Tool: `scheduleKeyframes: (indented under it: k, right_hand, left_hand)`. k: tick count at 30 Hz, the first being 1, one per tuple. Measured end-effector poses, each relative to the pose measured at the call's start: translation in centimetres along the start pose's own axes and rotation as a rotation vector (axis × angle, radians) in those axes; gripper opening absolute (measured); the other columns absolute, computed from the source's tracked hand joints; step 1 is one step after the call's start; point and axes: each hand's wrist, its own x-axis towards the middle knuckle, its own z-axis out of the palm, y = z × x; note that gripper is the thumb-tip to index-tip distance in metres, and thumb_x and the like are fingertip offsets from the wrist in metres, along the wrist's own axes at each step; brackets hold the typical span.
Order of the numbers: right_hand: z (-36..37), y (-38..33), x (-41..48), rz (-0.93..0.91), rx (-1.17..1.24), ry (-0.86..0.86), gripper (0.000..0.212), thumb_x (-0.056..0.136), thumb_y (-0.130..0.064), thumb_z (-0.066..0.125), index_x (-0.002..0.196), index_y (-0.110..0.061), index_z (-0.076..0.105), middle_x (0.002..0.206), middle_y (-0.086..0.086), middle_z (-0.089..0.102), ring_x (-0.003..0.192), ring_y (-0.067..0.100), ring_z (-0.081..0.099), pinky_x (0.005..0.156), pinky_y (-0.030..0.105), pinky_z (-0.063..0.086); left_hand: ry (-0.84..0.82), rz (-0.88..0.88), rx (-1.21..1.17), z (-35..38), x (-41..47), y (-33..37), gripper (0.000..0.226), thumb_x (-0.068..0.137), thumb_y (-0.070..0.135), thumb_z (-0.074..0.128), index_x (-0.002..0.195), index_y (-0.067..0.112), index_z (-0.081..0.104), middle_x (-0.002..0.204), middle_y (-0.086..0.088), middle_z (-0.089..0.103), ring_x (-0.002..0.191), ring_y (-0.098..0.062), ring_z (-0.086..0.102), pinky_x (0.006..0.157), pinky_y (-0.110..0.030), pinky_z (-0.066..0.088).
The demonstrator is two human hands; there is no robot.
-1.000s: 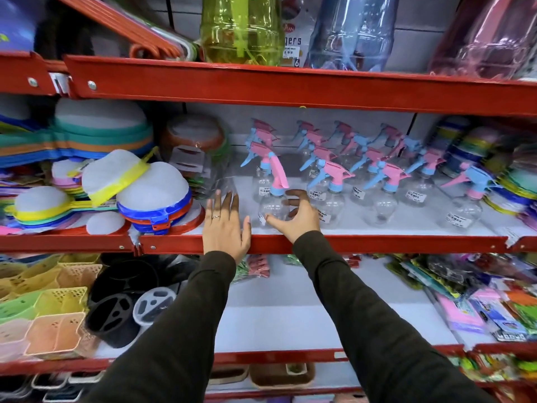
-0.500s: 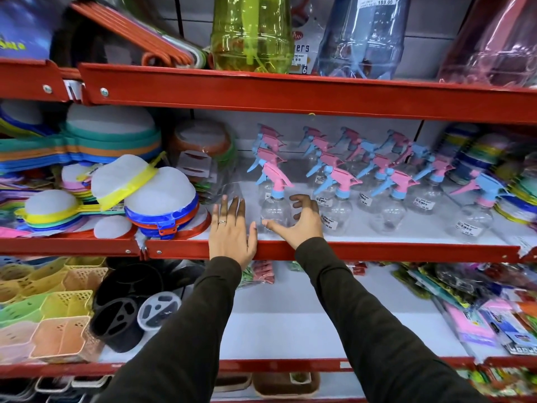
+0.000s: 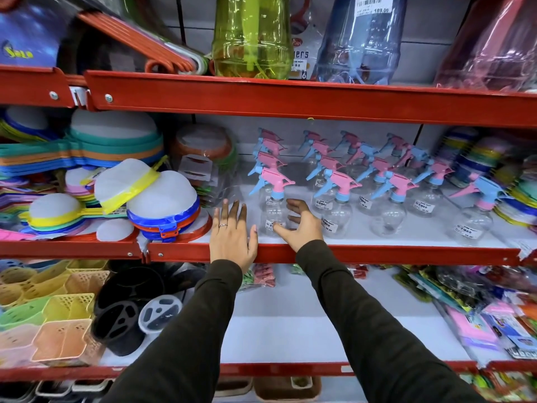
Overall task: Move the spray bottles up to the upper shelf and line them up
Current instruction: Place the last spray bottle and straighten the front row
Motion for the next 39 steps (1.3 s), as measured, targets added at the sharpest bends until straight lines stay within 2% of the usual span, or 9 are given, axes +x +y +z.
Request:
scheduleKeyframes:
  k: [4, 8, 13, 17, 20, 24, 29, 34, 39]
  right_hand:
    - [-0.1, -0.3, -0.3, 0.027, -0.013, -0.024, 0.079, 0.066, -0.045, 0.079, 0.136, -0.028, 0.047, 0.136, -0.006, 0.058, 0.12, 0.017, 0.059, 0.1, 0.036, 0.053]
    - [-0.5, -0.8, -0.6, 0.021, -0.014, 0.001, 0.08, 0.068, -0.048, 0.072, 0.14, -0.025, 0.046, 0.139, -0.006, 0.056, 0.113, 0.015, 0.062, 0.09, 0.029, 0.055]
    - [-0.6, -1.2, -0.9, 0.03, 0.002, 0.066, 0.06, 0.083, -0.029, 0.07, 0.138, -0.015, 0.05, 0.137, 0.002, 0.057, 0.119, 0.017, 0.059, 0.097, 0.033, 0.053]
    - [-0.2, -1.4, -1.2, 0.076, 0.004, 0.031, 0.055, 0.088, -0.023, 0.065, 0.139, -0.012, 0.05, 0.137, 0.007, 0.059, 0.116, 0.015, 0.062, 0.088, 0.015, 0.046]
    - [-0.2, -1.4, -1.3, 0.094, 0.017, -0.021, 0.056, 0.091, -0.017, 0.062, 0.144, -0.011, 0.045, 0.142, 0.009, 0.055, 0.123, 0.016, 0.058, 0.088, 0.006, 0.041]
    - [-0.4, -1.3, -1.5, 0.093, -0.015, -0.099, 0.061, 0.091, -0.017, 0.06, 0.149, -0.016, 0.038, 0.147, 0.007, 0.05, 0.132, 0.02, 0.053, 0.11, 0.032, 0.043]
    - [-0.5, -1.0, -1.3, 0.111, 0.027, -0.106, 0.063, 0.089, -0.014, 0.061, 0.148, -0.017, 0.039, 0.147, 0.006, 0.05, 0.132, 0.019, 0.053, 0.107, 0.03, 0.045]
    - [-0.7, -0.9, -1.4, 0.113, 0.042, -0.1, 0.063, 0.088, -0.014, 0.062, 0.147, -0.018, 0.04, 0.146, 0.008, 0.05, 0.131, 0.021, 0.052, 0.106, 0.034, 0.047]
    - [-1.4, -0.9, -2.0, 0.071, 0.099, 0.006, 0.05, 0.089, -0.012, 0.062, 0.138, -0.018, 0.051, 0.137, 0.002, 0.058, 0.122, 0.016, 0.056, 0.1, 0.026, 0.046]
  left_hand:
    - [-0.063, -0.001, -0.021, -0.2, 0.1, 0.1, 0.062, 0.099, 0.046, 0.022, 0.149, 0.015, 0.042, 0.16, -0.011, 0.034, 0.152, -0.031, 0.019, 0.123, -0.045, -0.001]
    - [-0.152, 0.0, -0.089, -0.6, 0.4, -0.1, 0.061, 0.1, 0.049, 0.025, 0.149, 0.017, 0.042, 0.161, -0.011, 0.03, 0.153, -0.029, 0.015, 0.124, -0.043, 0.0]
    - [-0.341, -0.117, -0.416, -1.9, 1.6, 1.1, 0.059, 0.101, 0.048, 0.029, 0.151, 0.017, 0.035, 0.156, -0.017, 0.039, 0.145, -0.034, 0.033, 0.118, -0.044, 0.025]
    - [-0.395, -0.225, -0.733, -2.3, 1.7, 2.7, 0.051, 0.103, 0.04, 0.028, 0.148, 0.018, 0.039, 0.154, -0.013, 0.042, 0.137, -0.028, 0.043, 0.107, -0.03, 0.03]
    - [-0.409, -0.279, -0.801, -2.3, 1.6, 2.9, 0.05, 0.104, 0.039, 0.027, 0.147, 0.017, 0.04, 0.155, -0.012, 0.041, 0.136, -0.028, 0.043, 0.109, -0.031, 0.029]
    - [-0.387, -0.294, -0.806, -1.9, 1.5, 2.8, 0.051, 0.104, 0.04, 0.027, 0.148, 0.019, 0.039, 0.155, -0.012, 0.041, 0.137, -0.028, 0.043, 0.108, -0.032, 0.029]
    - [-0.345, -0.25, -0.756, -1.3, 1.2, 2.9, 0.055, 0.103, 0.044, 0.026, 0.156, 0.029, 0.023, 0.162, -0.003, 0.031, 0.143, -0.024, 0.037, 0.106, -0.025, 0.026]
    - [-0.315, -0.227, -0.627, -1.2, 0.9, 3.3, 0.054, 0.103, 0.047, 0.026, 0.147, 0.018, 0.037, 0.152, -0.014, 0.045, 0.136, -0.031, 0.045, 0.11, -0.034, 0.033]
    - [0.024, -0.363, -0.568, -1.5, -0.7, 4.5, 0.041, 0.102, 0.039, 0.037, 0.13, 0.012, 0.05, 0.139, -0.016, 0.054, 0.14, -0.035, 0.04, 0.123, -0.043, 0.02]
